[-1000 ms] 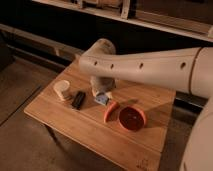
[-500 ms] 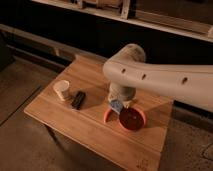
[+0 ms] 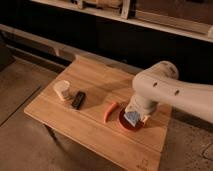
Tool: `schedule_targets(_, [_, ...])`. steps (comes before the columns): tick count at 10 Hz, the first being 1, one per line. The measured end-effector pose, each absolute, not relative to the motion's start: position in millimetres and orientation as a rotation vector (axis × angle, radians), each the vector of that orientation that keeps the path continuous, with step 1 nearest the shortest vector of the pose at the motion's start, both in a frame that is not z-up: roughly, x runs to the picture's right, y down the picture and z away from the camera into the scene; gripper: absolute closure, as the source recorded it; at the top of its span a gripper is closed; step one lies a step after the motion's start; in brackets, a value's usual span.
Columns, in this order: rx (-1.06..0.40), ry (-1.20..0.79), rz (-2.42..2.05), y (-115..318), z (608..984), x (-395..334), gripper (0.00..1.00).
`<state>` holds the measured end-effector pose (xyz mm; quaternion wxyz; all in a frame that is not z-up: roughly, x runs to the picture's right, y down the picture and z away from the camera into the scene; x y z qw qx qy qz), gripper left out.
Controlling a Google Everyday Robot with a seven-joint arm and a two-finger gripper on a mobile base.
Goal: Place the white sponge in the ceramic bowl
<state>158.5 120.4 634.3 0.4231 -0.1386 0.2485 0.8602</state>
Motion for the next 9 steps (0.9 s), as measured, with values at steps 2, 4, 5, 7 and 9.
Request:
schedule_targets(2, [-0.364, 0.636, 2.123, 113, 648, 168, 1.00])
schedule_targets(4, [-0.382, 0.641, 2.077, 102, 663, 166, 1.00])
schedule_targets(5, [-0.395, 0.644, 2.056, 97, 673, 163, 1.00])
schedule_targets(7, [-0.422, 0.642, 2.024, 92, 689, 151, 1.00])
schedule_targets(9, [-0.449, 0.646, 2.011, 96, 703, 142, 1.00])
